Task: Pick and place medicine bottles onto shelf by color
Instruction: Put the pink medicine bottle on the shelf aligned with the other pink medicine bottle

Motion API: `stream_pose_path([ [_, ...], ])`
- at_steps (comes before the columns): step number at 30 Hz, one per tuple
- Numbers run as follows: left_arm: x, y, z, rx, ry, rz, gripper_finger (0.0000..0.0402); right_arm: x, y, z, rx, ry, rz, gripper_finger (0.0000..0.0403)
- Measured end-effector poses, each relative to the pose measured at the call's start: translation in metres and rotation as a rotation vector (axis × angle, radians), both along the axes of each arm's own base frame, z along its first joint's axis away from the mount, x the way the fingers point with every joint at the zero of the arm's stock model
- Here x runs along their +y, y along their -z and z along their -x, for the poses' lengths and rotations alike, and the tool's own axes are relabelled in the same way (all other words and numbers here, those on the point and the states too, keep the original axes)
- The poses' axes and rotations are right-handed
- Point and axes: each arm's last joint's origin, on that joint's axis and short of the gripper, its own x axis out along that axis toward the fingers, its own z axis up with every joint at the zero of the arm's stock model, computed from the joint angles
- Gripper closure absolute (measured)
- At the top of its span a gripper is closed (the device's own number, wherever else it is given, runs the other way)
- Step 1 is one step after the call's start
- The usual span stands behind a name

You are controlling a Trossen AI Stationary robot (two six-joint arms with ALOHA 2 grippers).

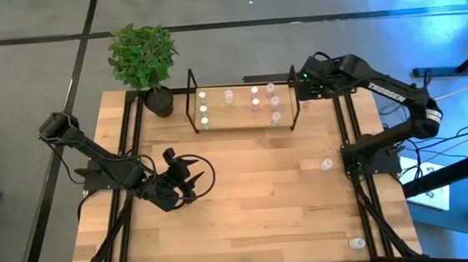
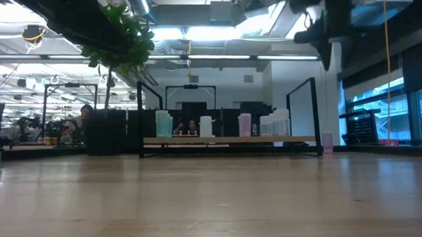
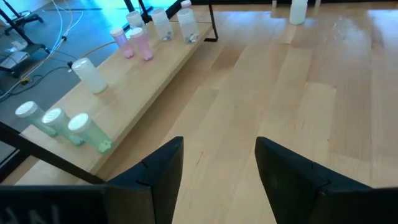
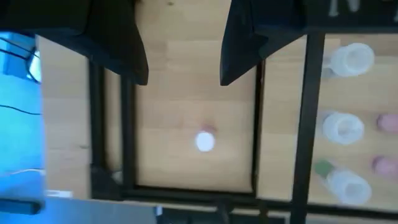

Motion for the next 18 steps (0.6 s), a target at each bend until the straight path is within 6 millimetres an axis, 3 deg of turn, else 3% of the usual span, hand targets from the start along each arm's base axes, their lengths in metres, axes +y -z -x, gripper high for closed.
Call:
stream_pose_path([
  [7,0.000,0.000,0.000,0.001,0.000,-0.001,0.0208,-0.031,0.029,-0.002,-0.118,0.017,-0.057,0.0201],
  [13,0.000,0.000,0.000,0.001,0.000,-0.001,0.0208,-0.047,0.047,0.014,-0.105,0.155,-0.079,0.0201],
  [18,0.000,0.000,0.000,0.001,0.000,-0.002,0.0208,-0.057,0.060,0.020,-0.165,0.170,-0.112,0.0201],
])
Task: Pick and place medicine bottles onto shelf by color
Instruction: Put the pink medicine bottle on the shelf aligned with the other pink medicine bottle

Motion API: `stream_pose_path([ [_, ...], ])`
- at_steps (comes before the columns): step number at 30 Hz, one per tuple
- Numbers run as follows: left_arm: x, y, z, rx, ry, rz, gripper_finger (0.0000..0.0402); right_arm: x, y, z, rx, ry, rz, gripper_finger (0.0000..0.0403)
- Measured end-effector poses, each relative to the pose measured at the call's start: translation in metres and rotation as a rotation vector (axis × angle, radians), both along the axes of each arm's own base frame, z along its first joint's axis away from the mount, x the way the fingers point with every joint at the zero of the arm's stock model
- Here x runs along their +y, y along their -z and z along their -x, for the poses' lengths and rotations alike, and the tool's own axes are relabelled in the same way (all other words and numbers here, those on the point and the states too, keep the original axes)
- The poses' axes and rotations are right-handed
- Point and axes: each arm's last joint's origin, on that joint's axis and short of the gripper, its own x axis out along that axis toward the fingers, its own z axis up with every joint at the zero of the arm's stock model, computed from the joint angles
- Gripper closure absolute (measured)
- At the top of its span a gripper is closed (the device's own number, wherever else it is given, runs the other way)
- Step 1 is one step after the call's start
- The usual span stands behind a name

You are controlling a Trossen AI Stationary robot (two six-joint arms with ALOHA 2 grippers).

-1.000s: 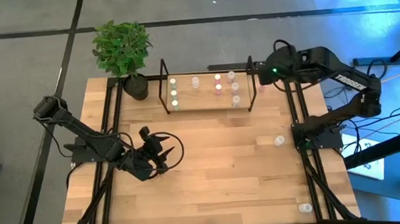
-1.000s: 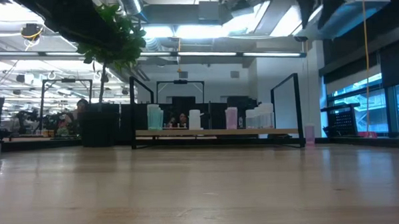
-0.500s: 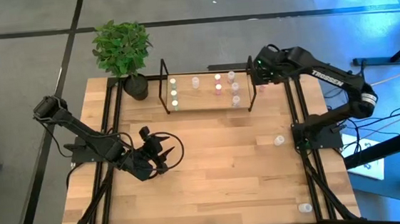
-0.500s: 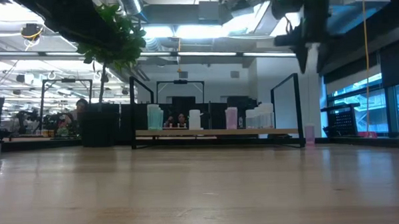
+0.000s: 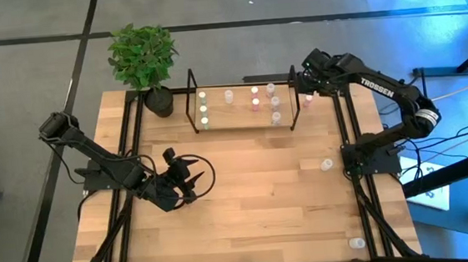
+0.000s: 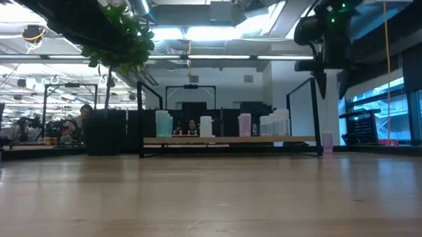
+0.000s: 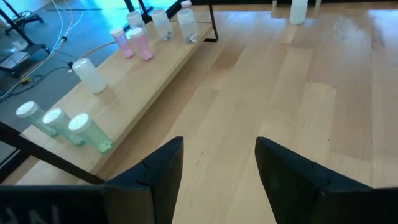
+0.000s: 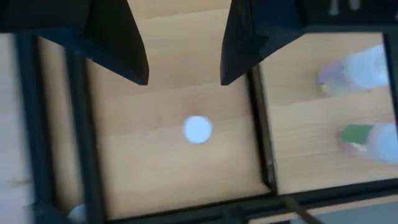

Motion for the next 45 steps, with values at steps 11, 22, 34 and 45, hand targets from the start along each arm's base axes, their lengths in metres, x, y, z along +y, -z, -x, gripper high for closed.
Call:
stream_pose_path([
  [11,0.000,0.000,0.000,0.000,0.000,0.000,0.0208,-0.017,0.022,0.014,-0.086,-0.096,-0.015,0.0201],
  [22,0.001,0.000,-0.001,-0.003,-0.006,0.004,0.0208,-0.018,0.018,0.018,0.111,-0.763,0.018,0.0201],
  [34,0.013,0.000,-0.007,-0.009,-0.068,0.009,0.0208,-0.010,0.036,0.021,0.199,-1.247,-0.016,0.0201],
  [45,0.023,0.000,-0.010,-0.007,-0.110,0.013,0.0208,-0.007,0.046,0.022,0.198,-1.244,-0.034,0.0201],
])
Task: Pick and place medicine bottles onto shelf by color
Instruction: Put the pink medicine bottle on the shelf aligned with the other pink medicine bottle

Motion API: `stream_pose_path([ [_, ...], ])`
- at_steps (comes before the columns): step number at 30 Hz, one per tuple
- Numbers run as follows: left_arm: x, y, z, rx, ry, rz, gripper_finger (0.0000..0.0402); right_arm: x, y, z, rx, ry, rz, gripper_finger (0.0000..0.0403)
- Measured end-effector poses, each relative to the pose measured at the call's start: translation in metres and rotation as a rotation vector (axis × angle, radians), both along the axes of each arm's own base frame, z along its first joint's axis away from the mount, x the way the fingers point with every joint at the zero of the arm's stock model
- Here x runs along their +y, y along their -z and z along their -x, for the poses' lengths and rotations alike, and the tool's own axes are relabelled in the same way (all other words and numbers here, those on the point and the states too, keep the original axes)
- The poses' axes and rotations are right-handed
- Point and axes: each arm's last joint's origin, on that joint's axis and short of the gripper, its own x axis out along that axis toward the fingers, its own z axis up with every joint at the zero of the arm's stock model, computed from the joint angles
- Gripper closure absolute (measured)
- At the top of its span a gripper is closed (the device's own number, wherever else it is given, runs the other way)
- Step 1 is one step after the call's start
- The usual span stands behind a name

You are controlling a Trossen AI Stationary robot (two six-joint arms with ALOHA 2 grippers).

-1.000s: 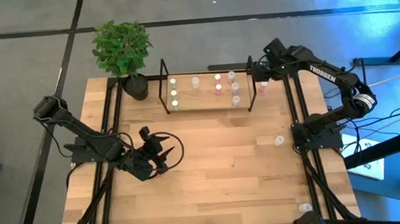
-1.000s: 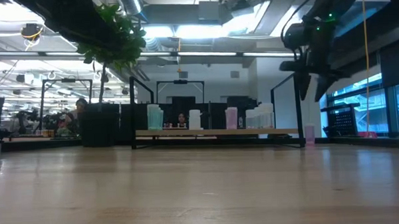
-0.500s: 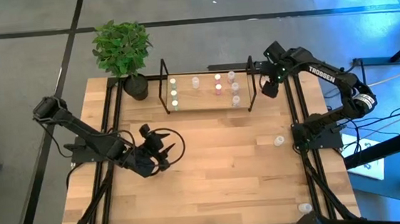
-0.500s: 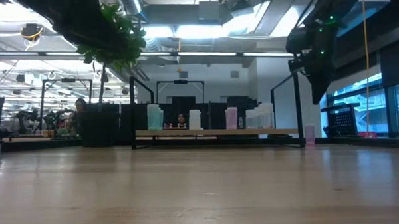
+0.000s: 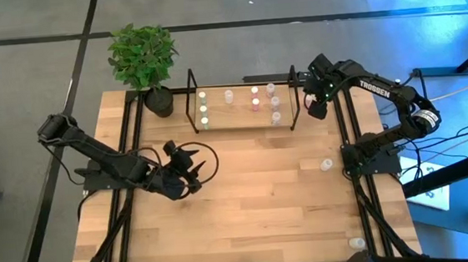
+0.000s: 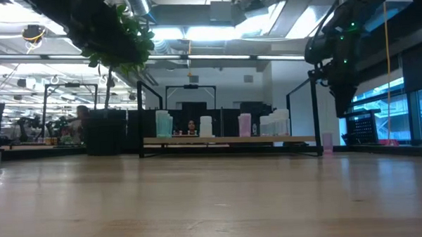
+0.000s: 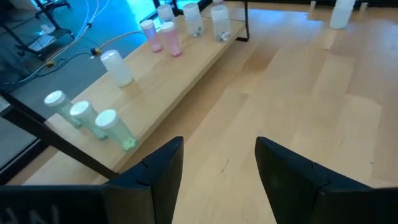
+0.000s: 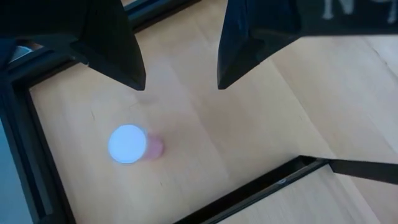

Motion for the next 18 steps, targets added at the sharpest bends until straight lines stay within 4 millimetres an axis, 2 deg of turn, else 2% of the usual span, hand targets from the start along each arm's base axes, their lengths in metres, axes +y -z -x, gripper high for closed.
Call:
stream_pose_path([
  [15,-0.0025,0.0019,-0.0005,0.039,0.074,0.069,0.0208,0.0008,0.0002,0.0006,0.011,-0.035,-0.003,0.0201],
  [18,-0.0025,0.0019,-0.0005,0.039,0.074,0.069,0.0208,0.0007,0.0002,0.0005,0.020,-0.093,0.006,0.0201],
])
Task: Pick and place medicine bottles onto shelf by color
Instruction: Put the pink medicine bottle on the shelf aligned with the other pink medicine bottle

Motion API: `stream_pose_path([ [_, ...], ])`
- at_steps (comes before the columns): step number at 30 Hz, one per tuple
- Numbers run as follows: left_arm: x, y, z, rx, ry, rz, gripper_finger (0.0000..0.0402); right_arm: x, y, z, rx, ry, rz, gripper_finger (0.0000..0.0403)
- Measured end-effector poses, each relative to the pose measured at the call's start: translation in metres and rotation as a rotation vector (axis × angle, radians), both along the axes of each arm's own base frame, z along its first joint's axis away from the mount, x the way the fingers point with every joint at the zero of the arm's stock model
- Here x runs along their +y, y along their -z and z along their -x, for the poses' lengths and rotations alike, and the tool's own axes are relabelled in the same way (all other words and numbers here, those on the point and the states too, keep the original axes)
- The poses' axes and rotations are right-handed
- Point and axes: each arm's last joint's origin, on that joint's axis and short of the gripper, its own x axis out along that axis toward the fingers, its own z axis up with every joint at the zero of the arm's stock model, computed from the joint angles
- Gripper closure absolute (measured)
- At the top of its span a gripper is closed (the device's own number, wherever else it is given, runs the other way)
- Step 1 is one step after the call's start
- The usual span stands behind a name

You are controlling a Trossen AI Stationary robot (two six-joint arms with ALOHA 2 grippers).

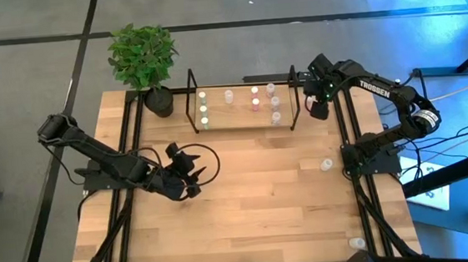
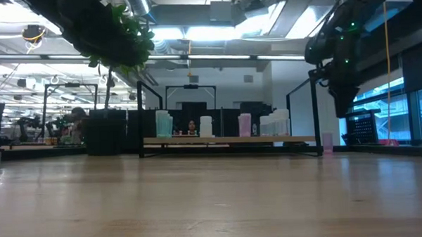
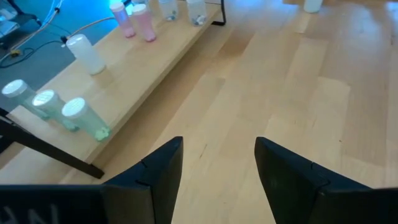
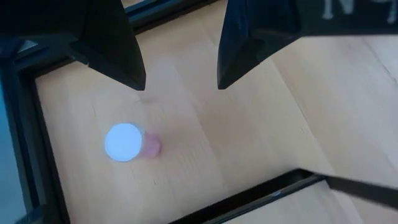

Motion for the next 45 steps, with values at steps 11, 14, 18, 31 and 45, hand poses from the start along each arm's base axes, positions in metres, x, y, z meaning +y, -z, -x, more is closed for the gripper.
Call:
stream_pose_path([
  [11,0.000,0.000,0.000,0.000,0.000,0.000,0.0208,-0.008,-0.002,-0.005,-0.043,-0.069,0.092,0.0201],
  [14,0.000,0.000,0.000,0.000,0.000,0.000,0.0208,-0.008,-0.002,-0.005,-0.039,-0.097,0.098,0.0201],
  [18,0.000,0.000,0.000,0.000,0.000,0.000,0.0208,-0.008,-0.002,-0.005,-0.036,-0.112,0.100,0.0201],
  [31,0.000,0.000,0.000,0.000,0.000,-0.001,0.0208,-0.008,-0.002,-0.006,-0.040,-0.114,0.104,0.0201],
  [45,0.003,0.000,0.000,-0.008,-0.032,-0.033,0.0208,-0.006,-0.004,-0.011,-0.194,-0.154,0.031,0.0201],
])
